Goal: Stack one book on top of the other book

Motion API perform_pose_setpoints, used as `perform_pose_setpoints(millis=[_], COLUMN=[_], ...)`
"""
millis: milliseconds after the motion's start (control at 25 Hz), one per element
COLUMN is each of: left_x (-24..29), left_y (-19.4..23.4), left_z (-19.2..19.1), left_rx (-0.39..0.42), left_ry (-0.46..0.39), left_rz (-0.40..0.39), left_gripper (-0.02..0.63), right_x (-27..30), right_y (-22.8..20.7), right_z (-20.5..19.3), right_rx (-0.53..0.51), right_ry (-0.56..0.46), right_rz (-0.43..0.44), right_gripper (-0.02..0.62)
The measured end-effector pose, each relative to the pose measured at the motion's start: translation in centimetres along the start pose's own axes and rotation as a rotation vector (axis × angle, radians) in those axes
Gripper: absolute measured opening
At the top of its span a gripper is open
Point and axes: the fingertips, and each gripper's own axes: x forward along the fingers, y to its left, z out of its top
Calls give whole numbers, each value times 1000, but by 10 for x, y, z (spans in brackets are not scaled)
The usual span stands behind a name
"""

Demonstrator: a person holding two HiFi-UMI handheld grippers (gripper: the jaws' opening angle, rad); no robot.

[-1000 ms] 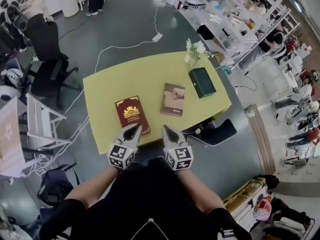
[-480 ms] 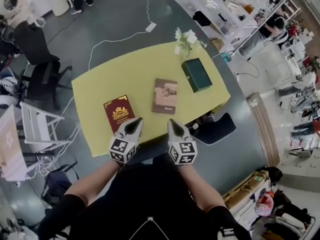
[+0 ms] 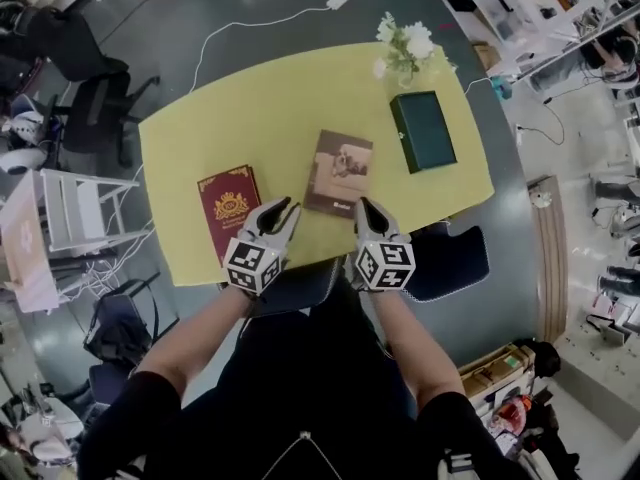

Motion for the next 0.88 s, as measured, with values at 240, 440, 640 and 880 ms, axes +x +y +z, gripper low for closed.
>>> perform_pose_setpoints(millis=[240,440,640,880], left_x=[66,114,147,170], left_y=[25,52,74,83], left_z=[-44,-90,-125,-145], left_rx=[-59,-99,-123,-132], left_ry=[107,201,240,275], left_rz=[11,23,41,38], left_gripper=[193,229,241,242], right_x=[55,91,118,139], right_y=[-59,-89,-106,-115], right_z=[-39,-79,-107,-124], right_rx=[78,116,142,165], right_ry=[96,185,242,276], right_rz=[-4,-10,-16,-14], right_gripper=[196,206,206,207])
